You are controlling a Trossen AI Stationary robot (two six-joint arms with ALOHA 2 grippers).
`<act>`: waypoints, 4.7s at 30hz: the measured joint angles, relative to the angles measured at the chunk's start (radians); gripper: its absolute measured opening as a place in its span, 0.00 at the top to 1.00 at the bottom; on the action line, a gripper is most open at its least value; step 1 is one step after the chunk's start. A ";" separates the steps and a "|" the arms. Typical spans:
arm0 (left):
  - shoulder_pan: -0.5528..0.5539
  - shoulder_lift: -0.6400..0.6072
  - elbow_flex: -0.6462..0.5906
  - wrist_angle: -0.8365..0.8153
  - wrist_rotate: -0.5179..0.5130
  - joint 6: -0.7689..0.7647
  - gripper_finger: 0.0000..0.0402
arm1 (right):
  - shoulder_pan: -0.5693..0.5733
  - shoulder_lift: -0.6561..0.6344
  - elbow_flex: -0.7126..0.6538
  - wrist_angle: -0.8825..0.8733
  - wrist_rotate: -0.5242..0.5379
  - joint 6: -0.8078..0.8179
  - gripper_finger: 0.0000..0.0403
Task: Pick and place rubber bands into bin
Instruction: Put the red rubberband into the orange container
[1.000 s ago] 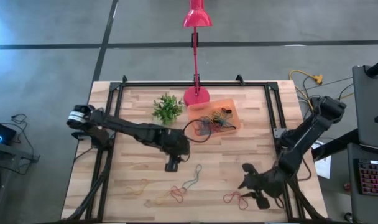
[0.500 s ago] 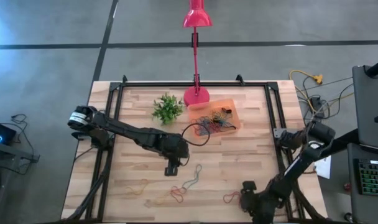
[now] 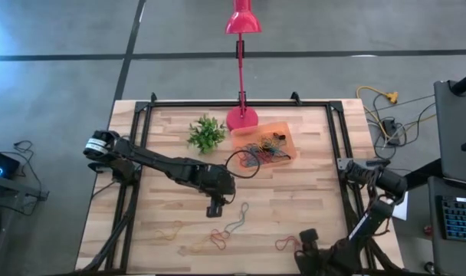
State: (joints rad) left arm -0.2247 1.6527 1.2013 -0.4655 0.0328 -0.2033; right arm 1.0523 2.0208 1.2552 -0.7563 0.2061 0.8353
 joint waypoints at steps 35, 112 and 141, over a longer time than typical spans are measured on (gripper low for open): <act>-0.065 0.003 -0.048 0.040 -0.005 -0.030 0.67 | -0.157 -0.014 -0.012 -0.039 -0.001 -0.068 0.63; -0.066 0.004 -0.049 0.075 -0.010 0.001 0.67 | -0.223 -0.208 -0.165 0.108 -0.043 0.012 0.91; -0.066 0.004 -0.050 0.093 -0.012 0.002 0.67 | -0.226 -0.159 -0.252 0.288 -0.058 0.082 0.67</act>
State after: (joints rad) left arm -0.2905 1.6566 1.1515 -0.3721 0.0212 -0.2016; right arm 0.8262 1.8619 1.0035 -0.4682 0.1479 0.9176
